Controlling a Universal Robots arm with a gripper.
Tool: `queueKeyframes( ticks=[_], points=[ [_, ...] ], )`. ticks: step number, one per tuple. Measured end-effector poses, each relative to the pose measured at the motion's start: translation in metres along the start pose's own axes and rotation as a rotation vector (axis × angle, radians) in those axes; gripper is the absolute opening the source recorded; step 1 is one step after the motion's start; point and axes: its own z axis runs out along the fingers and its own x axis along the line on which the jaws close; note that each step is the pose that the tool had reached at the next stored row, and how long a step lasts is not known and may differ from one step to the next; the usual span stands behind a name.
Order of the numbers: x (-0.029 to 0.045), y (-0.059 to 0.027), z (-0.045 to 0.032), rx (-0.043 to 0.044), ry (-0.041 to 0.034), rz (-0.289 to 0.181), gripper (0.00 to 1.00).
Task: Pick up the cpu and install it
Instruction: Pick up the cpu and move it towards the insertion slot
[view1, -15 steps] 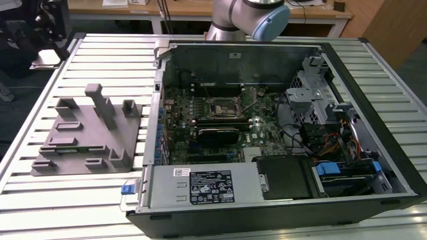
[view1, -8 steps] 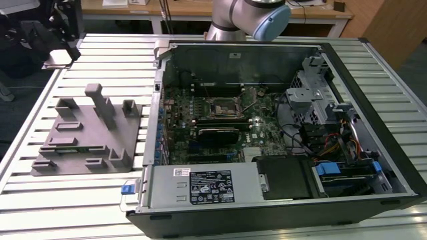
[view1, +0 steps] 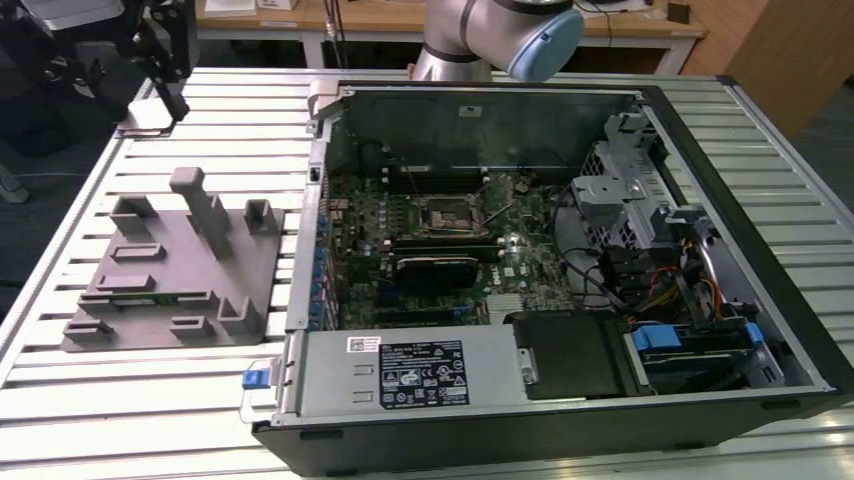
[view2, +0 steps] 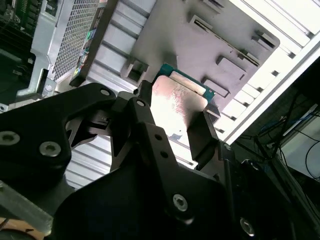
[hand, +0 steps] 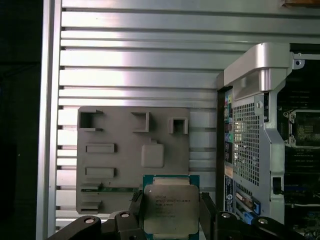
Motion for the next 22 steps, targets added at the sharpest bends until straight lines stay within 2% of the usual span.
queueKeyframes(
  ticks=[22],
  points=[
    [-0.0632,0.0,0.0015,0.0001,0.0001,0.0,0.53]
  ],
)
